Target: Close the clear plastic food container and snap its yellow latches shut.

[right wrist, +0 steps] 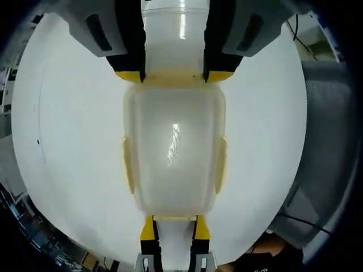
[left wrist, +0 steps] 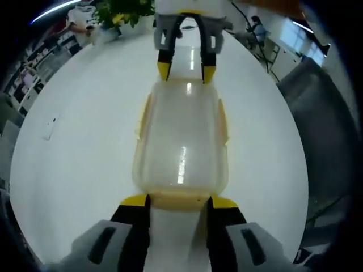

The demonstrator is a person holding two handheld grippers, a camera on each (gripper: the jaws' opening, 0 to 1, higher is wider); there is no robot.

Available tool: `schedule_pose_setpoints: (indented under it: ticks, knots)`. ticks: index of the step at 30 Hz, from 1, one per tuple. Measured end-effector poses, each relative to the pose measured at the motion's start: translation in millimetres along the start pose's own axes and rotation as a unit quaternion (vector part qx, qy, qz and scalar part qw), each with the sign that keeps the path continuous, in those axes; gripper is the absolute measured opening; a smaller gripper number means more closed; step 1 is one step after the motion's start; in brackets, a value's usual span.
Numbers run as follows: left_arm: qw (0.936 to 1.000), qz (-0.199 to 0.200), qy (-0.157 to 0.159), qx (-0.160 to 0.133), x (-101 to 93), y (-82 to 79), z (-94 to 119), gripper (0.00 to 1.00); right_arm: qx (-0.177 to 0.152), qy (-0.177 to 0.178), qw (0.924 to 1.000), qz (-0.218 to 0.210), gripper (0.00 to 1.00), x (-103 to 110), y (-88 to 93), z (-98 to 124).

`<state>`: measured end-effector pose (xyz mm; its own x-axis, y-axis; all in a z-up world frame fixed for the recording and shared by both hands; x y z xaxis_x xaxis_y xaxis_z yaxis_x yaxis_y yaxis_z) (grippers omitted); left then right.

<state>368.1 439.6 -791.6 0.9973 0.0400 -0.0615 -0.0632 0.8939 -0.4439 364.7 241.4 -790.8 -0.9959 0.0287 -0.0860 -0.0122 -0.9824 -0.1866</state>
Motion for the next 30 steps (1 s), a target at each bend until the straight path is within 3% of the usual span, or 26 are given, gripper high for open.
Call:
schedule_pose_setpoints:
  ticks: [6, 9, 12, 15, 21, 25, 30]
  knots:
    - [0.9999, 0.002, -0.003, -0.016, -1.8, 2.7, 2, 0.33, 0.003, 0.005, 1.0000, -0.001, 0.37, 0, 1.9, 0]
    - [0.9999, -0.001, -0.012, -0.006, -9.8, 0.0, 1, 0.33, 0.000, 0.033, 0.9988, 0.036, 0.37, 1, 0.9, 4]
    - [0.9998, -0.005, -0.012, 0.015, -12.5, 0.8, 7, 0.33, -0.024, 0.013, 0.9995, 0.013, 0.37, 7, -3.0, 13]
    - [0.9996, 0.009, -0.027, 0.004, -13.9, -5.4, 22, 0.33, -0.031, 0.030, 0.9987, 0.028, 0.37, 2, -4.3, 27]
    - [0.9989, 0.015, -0.044, 0.012, -29.2, -18.1, 43, 0.33, -0.061, 0.025, 0.9971, 0.038, 0.37, 5, -5.8, 51]
    - [0.9985, 0.035, -0.041, 0.009, -40.9, -33.2, 53, 0.33, -0.059, 0.038, 0.9955, 0.063, 0.37, 10, 1.8, 65]
    - [0.9977, 0.039, -0.051, 0.023, -48.0, -50.4, 56, 0.33, -0.080, 0.043, 0.9938, 0.064, 0.37, 15, 13.4, 86]
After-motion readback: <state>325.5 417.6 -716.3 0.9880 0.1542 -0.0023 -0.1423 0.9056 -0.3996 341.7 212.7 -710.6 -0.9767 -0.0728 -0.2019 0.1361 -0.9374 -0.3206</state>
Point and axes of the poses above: the point that each gripper's makers call its tool centre point, and the gripper's own axes: z roughly backward along the fingers, x roughly to its left, y roughly out of its underside, the point moved 6 cm from there along z, roughly backward along the fingers, and after that the axes turned 5 degrees about y, right-handed, at the moved point
